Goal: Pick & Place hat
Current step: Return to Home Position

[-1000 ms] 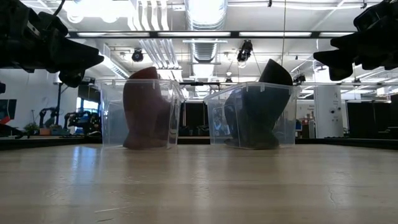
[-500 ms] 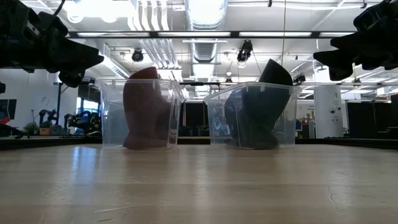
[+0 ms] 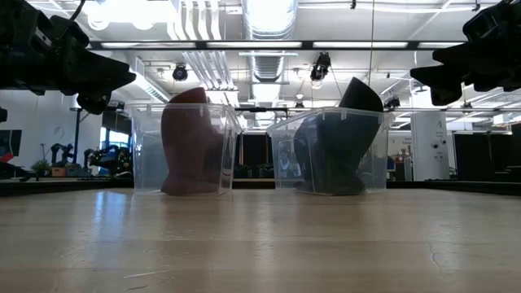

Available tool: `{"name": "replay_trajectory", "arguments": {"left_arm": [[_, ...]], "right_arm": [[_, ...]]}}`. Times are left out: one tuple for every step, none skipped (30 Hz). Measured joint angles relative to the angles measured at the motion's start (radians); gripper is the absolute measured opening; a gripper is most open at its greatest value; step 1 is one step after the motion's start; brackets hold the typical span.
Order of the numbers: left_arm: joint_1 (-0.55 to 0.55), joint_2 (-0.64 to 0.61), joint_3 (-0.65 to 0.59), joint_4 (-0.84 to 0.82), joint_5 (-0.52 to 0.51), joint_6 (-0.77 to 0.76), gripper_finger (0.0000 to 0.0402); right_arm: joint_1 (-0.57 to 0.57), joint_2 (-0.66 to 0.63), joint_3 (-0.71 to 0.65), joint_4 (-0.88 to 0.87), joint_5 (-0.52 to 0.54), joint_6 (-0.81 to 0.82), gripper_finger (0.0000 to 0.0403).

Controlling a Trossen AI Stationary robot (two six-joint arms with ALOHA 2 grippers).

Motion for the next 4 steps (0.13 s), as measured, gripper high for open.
{"name": "replay_trajectory", "arguments": {"left_arm": [[0.000, 0.000, 0.000, 0.000, 0.000, 0.000, 0.0108], [0.000, 0.000, 0.000, 0.000, 0.000, 0.000, 0.0108], [0.000, 0.000, 0.000, 0.000, 0.000, 0.000, 0.0108], [0.000, 0.000, 0.000, 0.000, 0.000, 0.000, 0.0108]], "right_arm": [[0.000, 0.000, 0.000, 0.000, 0.000, -0.001, 0.0237], [0.000, -0.001, 0.000, 0.000, 0.000, -0.004, 0.0237], [0.000, -0.001, 0.000, 0.000, 0.000, -0.004, 0.0237], [0.000, 0.000, 0.000, 0.000, 0.000, -0.004, 0.0237]]}}
